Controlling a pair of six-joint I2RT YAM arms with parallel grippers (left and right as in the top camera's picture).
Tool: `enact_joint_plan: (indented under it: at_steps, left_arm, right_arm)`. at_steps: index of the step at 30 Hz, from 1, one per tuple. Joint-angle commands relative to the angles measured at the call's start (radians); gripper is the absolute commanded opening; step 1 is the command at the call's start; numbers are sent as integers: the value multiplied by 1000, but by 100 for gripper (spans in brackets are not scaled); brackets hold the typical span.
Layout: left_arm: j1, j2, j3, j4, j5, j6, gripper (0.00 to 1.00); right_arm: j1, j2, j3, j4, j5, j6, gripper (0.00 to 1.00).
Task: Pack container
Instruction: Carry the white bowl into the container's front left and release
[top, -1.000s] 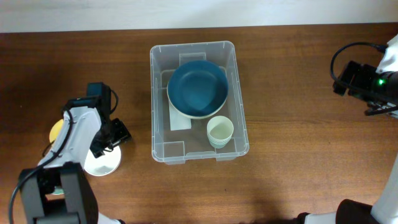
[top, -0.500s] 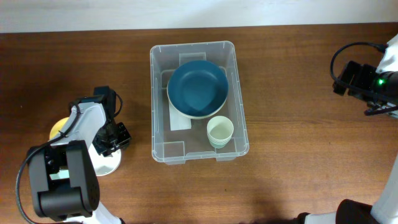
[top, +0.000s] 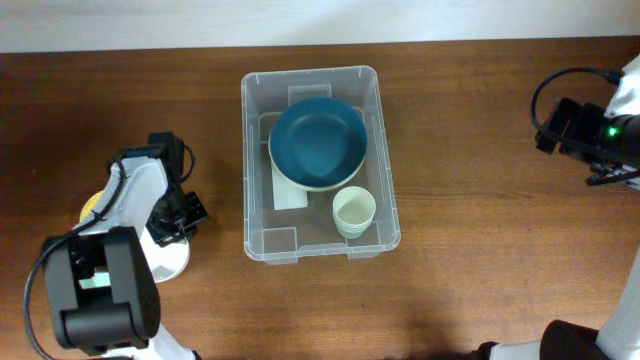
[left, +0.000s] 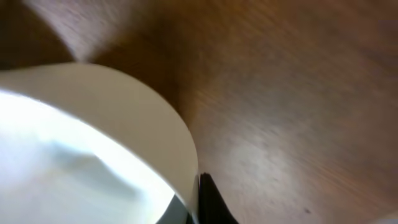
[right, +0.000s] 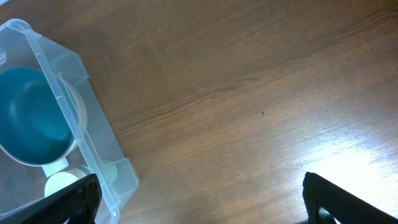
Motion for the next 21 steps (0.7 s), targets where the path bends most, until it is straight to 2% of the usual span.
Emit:
enact_joint_plan:
  at_steps: [1,7,11,14,21]
  left_arm:
    - [-44,-72,144,-67,4,8,1]
    - [-210,-214,383,-163,7,14,1]
    - [-365,-261,483,-157,7,13,1]
    - [-531,-260,507,-120,7,12,1]
    - [-708,-152,504,-113,21,-189,1]
  right_arm:
    - [4,2,-5,0,-12,-10,99]
    - [4,2,-5,0,-12,-11,99]
    - [4,2,-5,0,-12,-11,99]
    - [4,2,-5,0,-12,-11,99]
    - [4,2,-5,-3,-12,-11,99]
